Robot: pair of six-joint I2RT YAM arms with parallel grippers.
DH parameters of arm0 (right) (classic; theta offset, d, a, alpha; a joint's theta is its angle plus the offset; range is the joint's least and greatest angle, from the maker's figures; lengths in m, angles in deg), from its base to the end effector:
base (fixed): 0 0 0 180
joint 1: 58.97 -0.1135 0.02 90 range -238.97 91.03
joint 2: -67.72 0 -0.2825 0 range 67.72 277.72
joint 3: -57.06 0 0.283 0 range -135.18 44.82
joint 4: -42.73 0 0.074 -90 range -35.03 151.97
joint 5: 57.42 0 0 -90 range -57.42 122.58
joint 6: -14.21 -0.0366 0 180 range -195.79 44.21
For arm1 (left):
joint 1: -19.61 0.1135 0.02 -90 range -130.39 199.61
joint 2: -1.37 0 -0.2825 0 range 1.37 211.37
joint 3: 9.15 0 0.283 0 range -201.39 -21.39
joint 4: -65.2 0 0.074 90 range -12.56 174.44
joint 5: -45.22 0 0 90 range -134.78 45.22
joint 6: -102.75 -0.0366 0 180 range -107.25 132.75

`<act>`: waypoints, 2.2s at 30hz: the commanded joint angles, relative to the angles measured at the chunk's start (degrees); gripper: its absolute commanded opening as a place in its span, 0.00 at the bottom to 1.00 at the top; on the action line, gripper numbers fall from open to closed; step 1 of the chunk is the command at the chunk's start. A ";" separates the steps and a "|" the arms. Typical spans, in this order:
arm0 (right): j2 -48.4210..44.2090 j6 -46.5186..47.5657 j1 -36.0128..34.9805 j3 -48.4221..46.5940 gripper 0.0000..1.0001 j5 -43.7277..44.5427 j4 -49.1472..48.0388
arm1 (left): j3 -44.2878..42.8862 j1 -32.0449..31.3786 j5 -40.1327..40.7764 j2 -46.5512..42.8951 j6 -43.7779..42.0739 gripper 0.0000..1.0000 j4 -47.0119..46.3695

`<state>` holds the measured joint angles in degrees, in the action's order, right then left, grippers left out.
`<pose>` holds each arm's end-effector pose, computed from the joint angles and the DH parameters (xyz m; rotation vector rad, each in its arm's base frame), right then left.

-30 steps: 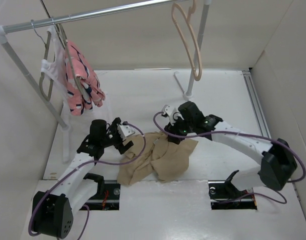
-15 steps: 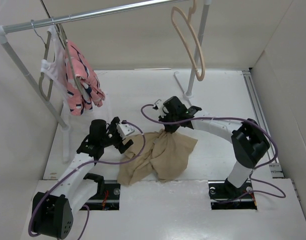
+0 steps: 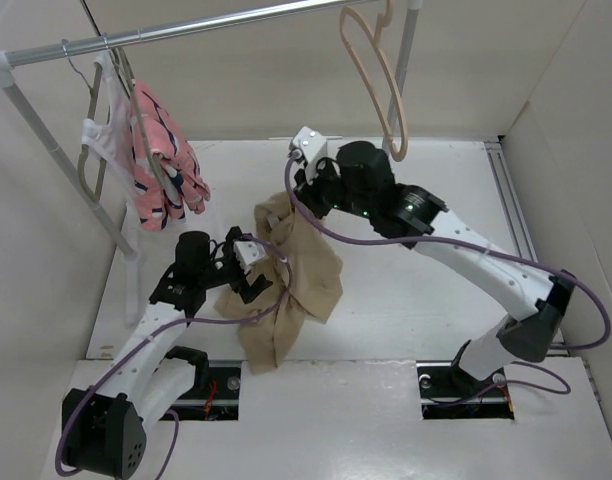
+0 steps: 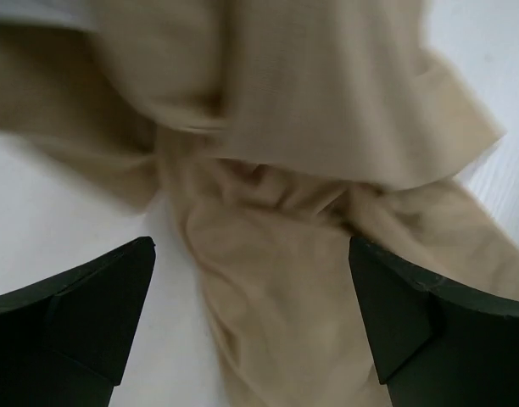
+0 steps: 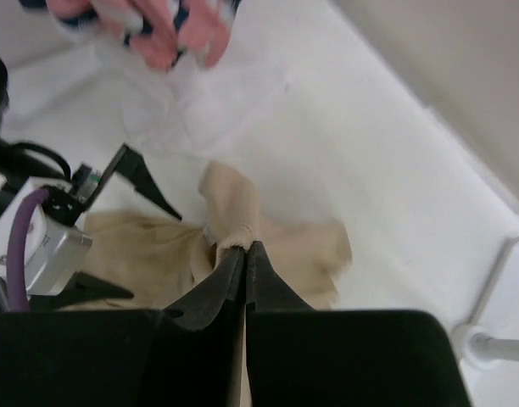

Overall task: Place the t-shirt on the hanger
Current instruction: Move the tshirt to the center of the board

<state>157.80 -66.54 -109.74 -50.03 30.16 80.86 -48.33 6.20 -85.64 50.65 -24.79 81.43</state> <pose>0.2481 0.3063 0.4389 -1.0124 1.6957 0.5190 0.1943 -0.0709 0.2329 1.2064 1.5168 -0.4428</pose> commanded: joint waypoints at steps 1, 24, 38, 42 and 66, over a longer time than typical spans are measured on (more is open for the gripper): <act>-2.19 0.32 0.49 -1.92 0.00 5.22 -3.30 | -3.21 0.05 -6.86 -2.51 4.57 0.97 -3.81; -13.43 1.38 0.49 10.20 0.00 -15.23 -10.24 | -3.91 -0.47 -10.74 6.43 8.70 1.00 -18.38; -13.53 -0.99 -0.57 7.05 0.00 -13.58 -14.73 | -1.27 -0.48 -25.39 9.61 21.29 0.95 -32.38; -13.00 -2.40 -0.57 7.66 0.00 -7.90 -15.25 | -1.27 -0.48 -32.93 9.61 22.06 0.92 -32.38; -10.18 -7.48 1.89 9.49 0.00 8.11 0.63 | -1.18 -0.48 -19.81 6.54 17.72 0.00 -22.71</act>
<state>150.48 -69.64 -109.30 -43.25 31.08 74.26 -48.42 5.48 -110.71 59.46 -1.42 51.02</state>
